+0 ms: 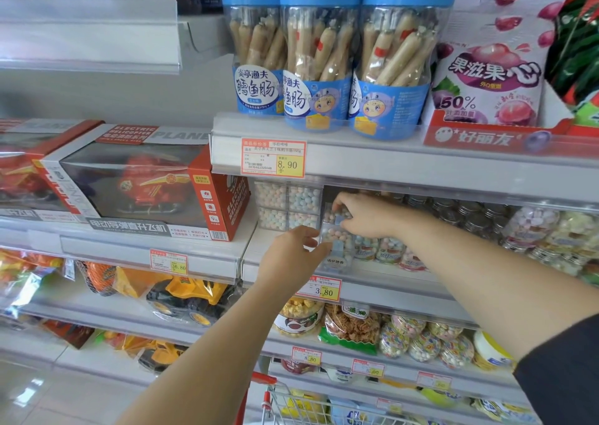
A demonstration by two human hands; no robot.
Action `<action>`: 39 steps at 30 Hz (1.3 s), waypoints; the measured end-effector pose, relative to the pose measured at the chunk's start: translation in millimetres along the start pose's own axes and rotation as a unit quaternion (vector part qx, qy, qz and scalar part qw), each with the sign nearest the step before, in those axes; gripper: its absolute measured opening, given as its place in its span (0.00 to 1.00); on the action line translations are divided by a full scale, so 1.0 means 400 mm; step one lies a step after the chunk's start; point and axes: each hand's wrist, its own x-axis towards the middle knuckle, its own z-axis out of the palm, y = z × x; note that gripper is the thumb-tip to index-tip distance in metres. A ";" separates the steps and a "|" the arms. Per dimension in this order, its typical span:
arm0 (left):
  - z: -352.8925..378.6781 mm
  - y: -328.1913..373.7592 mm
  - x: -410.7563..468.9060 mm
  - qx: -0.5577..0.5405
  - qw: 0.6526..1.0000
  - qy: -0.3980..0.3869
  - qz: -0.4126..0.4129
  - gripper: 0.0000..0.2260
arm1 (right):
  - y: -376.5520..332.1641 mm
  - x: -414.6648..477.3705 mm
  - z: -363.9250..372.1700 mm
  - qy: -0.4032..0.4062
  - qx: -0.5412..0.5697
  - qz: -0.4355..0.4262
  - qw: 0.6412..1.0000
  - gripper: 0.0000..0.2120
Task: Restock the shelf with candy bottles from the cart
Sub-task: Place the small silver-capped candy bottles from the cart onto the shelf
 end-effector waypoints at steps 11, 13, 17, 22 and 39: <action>0.001 0.004 -0.009 0.009 1.000 -0.003 -0.001 0.21 | -0.013 -0.030 0.003 0.014 -0.070 0.013 0.997 0.17; -0.001 0.005 -0.022 0.015 1.000 0.010 0.005 0.20 | -0.018 -0.055 0.010 0.034 -0.102 -0.001 0.994 0.18; -0.016 -0.002 -0.092 -0.015 0.996 0.077 0.050 0.13 | -0.042 -0.167 0.051 0.114 -0.141 -0.075 0.981 0.19; 0.015 -0.111 -0.242 -0.023 0.994 0.062 0.085 0.10 | -0.079 -0.352 0.203 0.231 -0.047 -0.225 0.945 0.11; 0.605 -0.653 -0.599 0.019 0.958 -0.229 -0.174 0.13 | 0.145 -0.561 1.193 -0.216 0.145 0.150 0.954 0.13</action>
